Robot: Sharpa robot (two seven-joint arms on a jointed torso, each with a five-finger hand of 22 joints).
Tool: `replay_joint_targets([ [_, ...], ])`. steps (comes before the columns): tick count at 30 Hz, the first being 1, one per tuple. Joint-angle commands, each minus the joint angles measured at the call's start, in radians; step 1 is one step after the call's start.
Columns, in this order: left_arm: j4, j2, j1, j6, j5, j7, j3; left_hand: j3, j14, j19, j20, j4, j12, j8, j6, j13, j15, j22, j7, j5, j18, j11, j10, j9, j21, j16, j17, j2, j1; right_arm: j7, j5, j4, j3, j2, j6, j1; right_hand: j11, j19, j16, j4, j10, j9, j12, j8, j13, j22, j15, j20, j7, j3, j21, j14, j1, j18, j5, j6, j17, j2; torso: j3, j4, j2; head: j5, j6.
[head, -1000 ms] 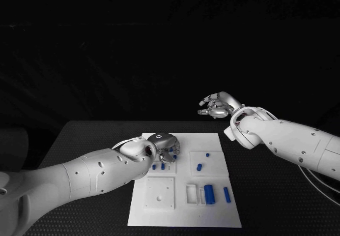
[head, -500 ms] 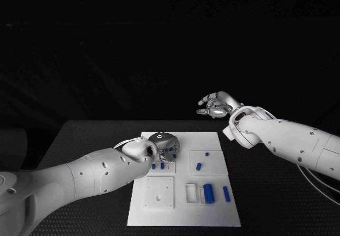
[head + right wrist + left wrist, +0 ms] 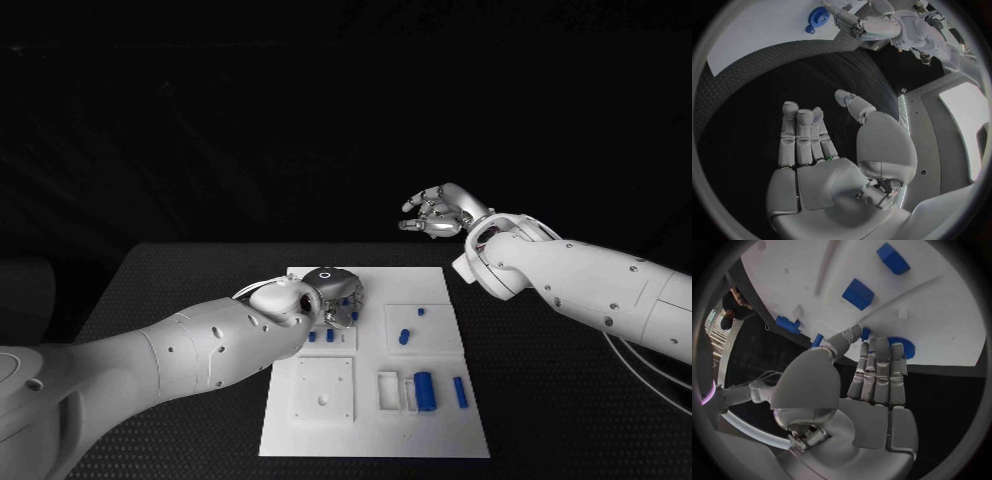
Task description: Assemble the parts on the task board
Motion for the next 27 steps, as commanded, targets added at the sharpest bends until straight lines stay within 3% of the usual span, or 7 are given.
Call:
replay_joint_targets([
  [1, -0.007, 0.007, -0.005, 0.018, -0.008, -0.002, 0.0, 0.0, 0.005, 0.004, -0.001, 0.006, 0.003, -0.003, 0.006, 0.0, 0.0, 0.022, 0.0, 0.0, 0.036, 0.0, 0.006, -0.001, 0.003, 0.004, 0.001, 0.008, 0.0, 0.01, -0.009, 0.003, 0.0, 0.001, 0.011, 0.0, -0.002, -0.005, 0.007, 0.0, -0.009, -0.001, 0.004, -0.004, -0.001, 0.02, -0.002, 0.001, 0.007, -0.002, -0.004, -0.006, -0.004, 0.013, 0.006, -0.003, -0.002, 0.004, -0.0001, -0.0008, 0.0, -0.001, -0.002],
  [11, -0.028, 0.021, -0.018, 0.015, -0.008, -0.002, 0.001, -0.005, 0.022, 0.017, -0.009, 0.008, 0.008, 0.002, 0.018, 0.002, -0.01, 0.023, -0.005, -0.005, 0.037, -0.009, 0.032, -0.002, 0.016, 0.026, 0.011, 0.015, -0.002, 0.009, -0.011, 0.005, 0.0, 0.001, 0.012, 0.0, -0.002, -0.005, 0.007, 0.0, -0.008, -0.001, 0.004, -0.004, -0.001, 0.02, -0.002, 0.001, 0.007, -0.002, -0.004, -0.006, -0.004, 0.013, 0.006, -0.002, -0.002, 0.004, -0.0004, -0.0001, 0.0, -0.004, -0.003],
  [22, -0.041, 0.025, -0.018, 0.021, -0.008, 0.0, 0.001, -0.005, 0.026, 0.021, -0.012, 0.009, 0.009, 0.001, 0.019, 0.002, -0.013, 0.022, -0.005, -0.004, 0.037, -0.012, 0.041, -0.004, 0.019, 0.031, 0.012, 0.018, -0.001, 0.009, -0.012, 0.005, 0.0, 0.002, 0.013, 0.0, -0.002, -0.005, 0.008, 0.0, -0.008, -0.001, 0.005, -0.003, -0.002, 0.02, -0.002, 0.001, 0.007, -0.002, -0.004, -0.006, -0.004, 0.013, 0.007, -0.002, -0.002, 0.004, -0.0001, -0.0006, -0.001, -0.004, -0.004],
  [27, -0.043, 0.027, -0.018, 0.03, -0.009, -0.004, 0.001, -0.007, 0.04, 0.033, -0.02, 0.014, 0.02, 0.012, 0.044, 0.006, -0.024, 0.022, -0.015, -0.006, 0.037, -0.024, 0.072, -0.003, 0.031, 0.046, 0.018, 0.032, -0.004, 0.009, -0.012, 0.005, 0.0, 0.002, 0.013, 0.0, -0.002, -0.005, 0.008, 0.0, -0.008, -0.001, 0.005, -0.003, -0.002, 0.02, -0.002, 0.001, 0.007, -0.002, -0.004, -0.006, -0.004, 0.013, 0.007, -0.002, -0.002, 0.005, -0.0007, 0.0008, -0.001, -0.006, -0.004],
])
